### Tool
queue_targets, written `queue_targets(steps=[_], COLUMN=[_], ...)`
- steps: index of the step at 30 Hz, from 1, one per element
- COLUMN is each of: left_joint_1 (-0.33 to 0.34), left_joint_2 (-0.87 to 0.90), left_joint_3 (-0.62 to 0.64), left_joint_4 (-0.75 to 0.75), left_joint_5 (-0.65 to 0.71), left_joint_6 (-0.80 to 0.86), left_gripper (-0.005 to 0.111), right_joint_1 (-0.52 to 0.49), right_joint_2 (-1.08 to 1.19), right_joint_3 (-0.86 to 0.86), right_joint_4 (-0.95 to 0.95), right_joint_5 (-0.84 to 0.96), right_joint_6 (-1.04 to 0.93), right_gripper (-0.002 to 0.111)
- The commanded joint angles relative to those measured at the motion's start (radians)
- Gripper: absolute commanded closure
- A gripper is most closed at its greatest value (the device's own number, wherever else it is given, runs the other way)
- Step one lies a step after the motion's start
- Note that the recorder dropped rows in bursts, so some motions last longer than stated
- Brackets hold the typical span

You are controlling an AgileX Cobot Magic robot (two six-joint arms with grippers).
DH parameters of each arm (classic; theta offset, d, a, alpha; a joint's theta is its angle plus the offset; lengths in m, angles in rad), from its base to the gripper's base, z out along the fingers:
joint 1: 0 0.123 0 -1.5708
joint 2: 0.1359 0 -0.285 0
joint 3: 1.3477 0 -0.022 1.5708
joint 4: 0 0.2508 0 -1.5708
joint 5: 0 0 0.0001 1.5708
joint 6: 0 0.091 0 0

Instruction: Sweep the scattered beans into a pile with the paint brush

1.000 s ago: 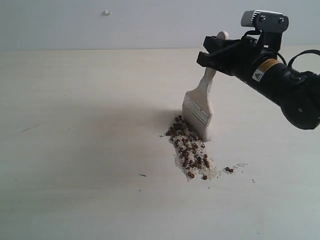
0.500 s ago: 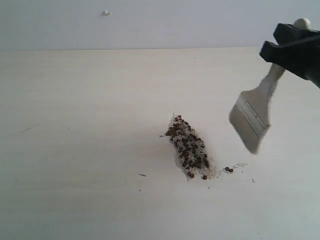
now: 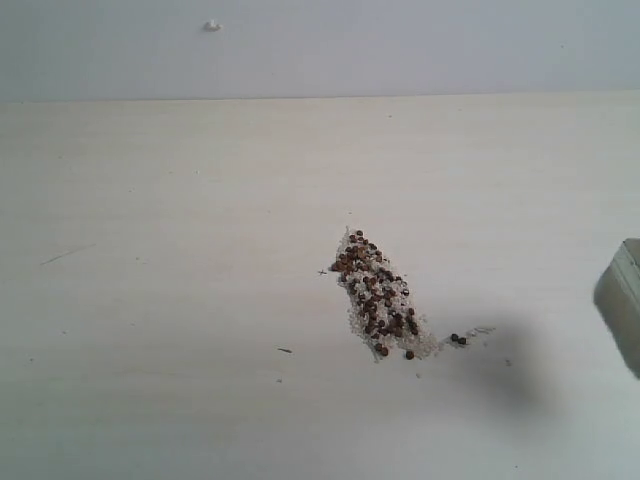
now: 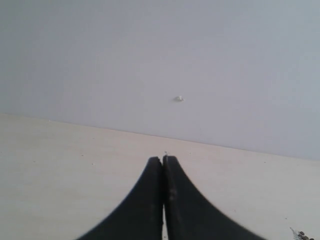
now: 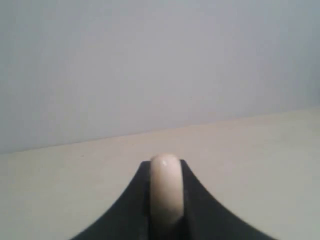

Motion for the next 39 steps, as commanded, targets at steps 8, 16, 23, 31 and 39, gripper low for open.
queue_targets(steps=[8, 16, 23, 31, 39], left_joint_1=[0.000, 0.000, 0.000, 0.000, 0.000], left_joint_2=[-0.004, -0.004, -0.004, -0.004, -0.004], left_joint_3=[0.003, 0.003, 0.003, 0.003, 0.003], left_joint_4=[-0.003, -0.003, -0.003, -0.003, -0.003], left_joint_5=[0.004, 0.004, 0.004, 0.004, 0.004], left_joint_6=[0.001, 0.001, 0.001, 0.001, 0.001], left_gripper=[0.107, 0.107, 0.107, 0.107, 0.107], right_joint_1=[0.001, 0.001, 0.001, 0.001, 0.001], right_joint_2=[-0.007, -0.007, 0.082, 0.261, 0.442], right_joint_3=[0.049, 0.090, 0.090, 0.090, 0.090], right_joint_4=[0.049, -0.198, -0.211, -0.355, -0.390], right_joint_5=[-0.057, -0.101, -0.141, -0.257, -0.405], right_joint_6=[0.024, 0.254, 0.283, 0.457, 0.528], right_gripper=[0.108, 0.108, 0.108, 0.108, 0.108])
